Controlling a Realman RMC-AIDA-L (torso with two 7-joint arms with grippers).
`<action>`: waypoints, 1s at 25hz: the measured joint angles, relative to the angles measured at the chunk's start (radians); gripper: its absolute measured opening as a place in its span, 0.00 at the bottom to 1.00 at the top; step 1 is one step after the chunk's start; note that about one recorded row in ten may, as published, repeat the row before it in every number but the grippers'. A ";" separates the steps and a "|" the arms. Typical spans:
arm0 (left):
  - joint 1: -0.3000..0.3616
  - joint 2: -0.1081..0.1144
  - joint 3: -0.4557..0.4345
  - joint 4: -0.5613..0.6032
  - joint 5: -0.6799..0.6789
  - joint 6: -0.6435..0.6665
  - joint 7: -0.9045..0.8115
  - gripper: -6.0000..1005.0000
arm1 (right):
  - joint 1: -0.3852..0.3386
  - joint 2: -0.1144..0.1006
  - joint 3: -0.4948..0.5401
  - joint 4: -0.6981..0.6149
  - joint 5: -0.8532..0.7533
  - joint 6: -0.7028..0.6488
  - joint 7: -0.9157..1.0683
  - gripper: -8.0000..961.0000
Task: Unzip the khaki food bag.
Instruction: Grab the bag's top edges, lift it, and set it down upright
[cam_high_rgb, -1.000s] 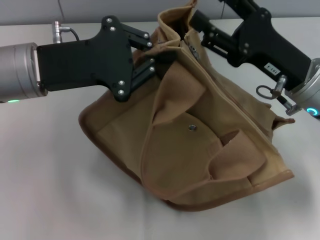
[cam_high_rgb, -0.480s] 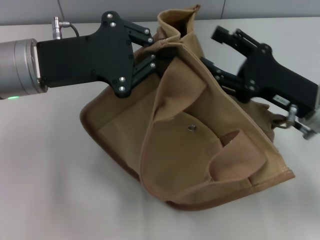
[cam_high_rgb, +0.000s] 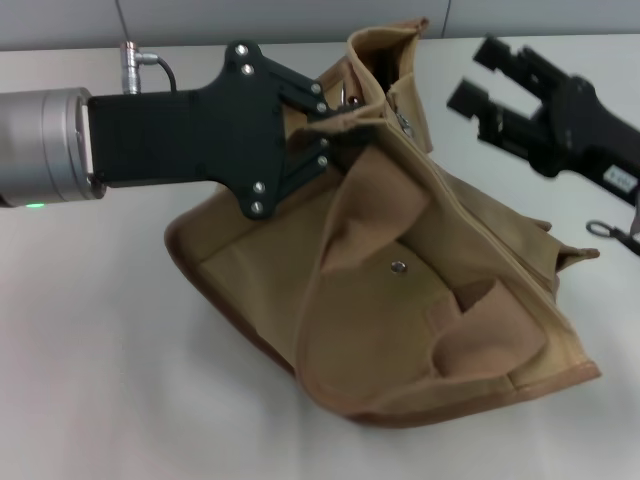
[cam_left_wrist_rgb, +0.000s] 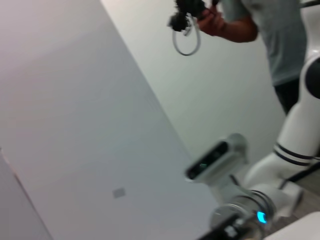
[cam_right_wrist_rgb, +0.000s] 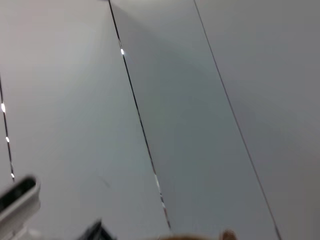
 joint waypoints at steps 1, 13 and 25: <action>0.000 0.000 0.000 0.000 0.000 0.000 0.000 0.03 | 0.008 0.000 -0.002 -0.015 0.002 0.002 0.033 0.86; 0.008 0.000 0.022 0.034 0.028 -0.003 0.003 0.04 | 0.034 0.001 -0.242 -0.268 -0.023 0.136 0.276 0.86; 0.008 0.000 0.024 0.046 0.032 -0.003 0.015 0.04 | -0.043 0.000 -0.265 -0.620 -0.297 0.154 0.620 0.86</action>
